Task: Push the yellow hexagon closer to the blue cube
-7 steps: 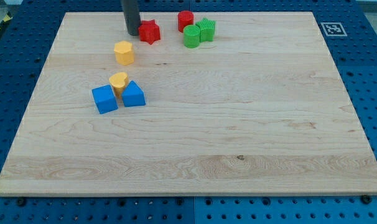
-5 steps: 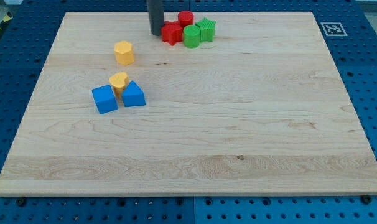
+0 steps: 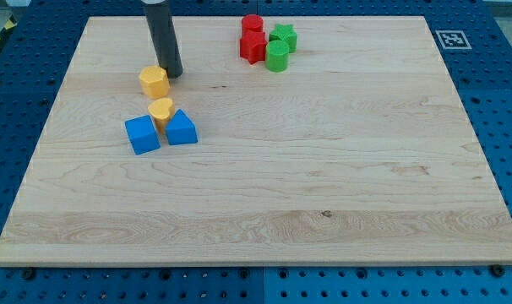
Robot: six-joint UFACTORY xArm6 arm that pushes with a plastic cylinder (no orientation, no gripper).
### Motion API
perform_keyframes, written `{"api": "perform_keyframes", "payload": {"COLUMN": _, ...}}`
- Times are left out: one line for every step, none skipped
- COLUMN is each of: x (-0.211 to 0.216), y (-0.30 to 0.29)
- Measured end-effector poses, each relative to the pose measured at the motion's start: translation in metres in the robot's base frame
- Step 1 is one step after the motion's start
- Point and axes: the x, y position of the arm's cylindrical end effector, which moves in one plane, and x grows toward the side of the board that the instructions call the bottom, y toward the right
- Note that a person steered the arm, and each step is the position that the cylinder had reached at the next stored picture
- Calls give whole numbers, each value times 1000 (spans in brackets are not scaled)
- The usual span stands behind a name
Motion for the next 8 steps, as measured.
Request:
{"api": "perform_keyframes", "payload": {"x": -1, "y": 0}}
{"api": "perform_keyframes", "payload": {"x": -4, "y": -15}}
{"api": "perform_keyframes", "payload": {"x": -2, "y": -23}}
{"api": "perform_keyframes", "payload": {"x": 8, "y": -23}}
{"api": "perform_keyframes", "payload": {"x": 28, "y": -23}}
{"api": "perform_keyframes", "payload": {"x": 33, "y": -23}}
{"api": "perform_keyframes", "payload": {"x": 24, "y": -32}}
{"api": "perform_keyframes", "payload": {"x": 26, "y": -46}}
